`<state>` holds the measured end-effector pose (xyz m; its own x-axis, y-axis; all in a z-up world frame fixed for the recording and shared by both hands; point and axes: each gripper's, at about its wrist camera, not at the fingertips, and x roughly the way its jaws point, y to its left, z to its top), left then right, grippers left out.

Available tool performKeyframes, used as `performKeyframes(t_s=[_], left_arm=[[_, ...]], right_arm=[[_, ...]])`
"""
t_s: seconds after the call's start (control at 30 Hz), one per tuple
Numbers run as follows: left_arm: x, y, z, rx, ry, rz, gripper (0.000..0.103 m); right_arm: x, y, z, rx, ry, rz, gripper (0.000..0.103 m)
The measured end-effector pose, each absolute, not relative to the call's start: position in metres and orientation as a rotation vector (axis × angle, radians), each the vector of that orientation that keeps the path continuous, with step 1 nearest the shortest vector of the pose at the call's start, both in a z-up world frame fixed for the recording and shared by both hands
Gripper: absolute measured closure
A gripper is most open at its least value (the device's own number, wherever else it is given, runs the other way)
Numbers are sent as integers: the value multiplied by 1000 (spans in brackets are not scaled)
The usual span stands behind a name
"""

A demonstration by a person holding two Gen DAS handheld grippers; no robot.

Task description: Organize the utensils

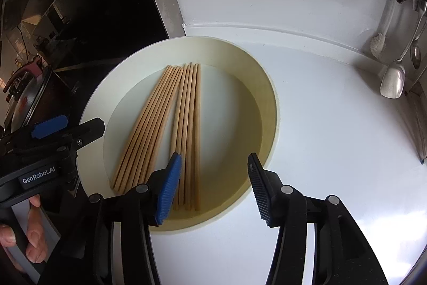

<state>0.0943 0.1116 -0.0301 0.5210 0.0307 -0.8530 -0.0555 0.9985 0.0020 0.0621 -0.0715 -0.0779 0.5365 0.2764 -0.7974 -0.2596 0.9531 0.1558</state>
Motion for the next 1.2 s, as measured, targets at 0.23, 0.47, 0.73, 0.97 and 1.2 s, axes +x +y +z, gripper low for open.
performKeyframes(t_s=[0.23, 0.47, 0.73, 0.97, 1.2], left_arm=[[72, 106, -15, -13, 993, 59, 14], [59, 100, -6, -21, 978, 79, 10], [52, 98, -1, -29, 971, 104, 9], [47, 98, 4, -33, 959, 122, 9], [44, 97, 7, -26, 955, 140, 6]], right_arm=[[44, -80, -59, 38, 903, 302, 44], [37, -81, -48, 27, 890, 316, 43], [33, -83, -42, 17, 881, 325, 43], [29, -83, -37, 14, 870, 329, 41], [25, -83, -34, 15, 864, 331, 40]])
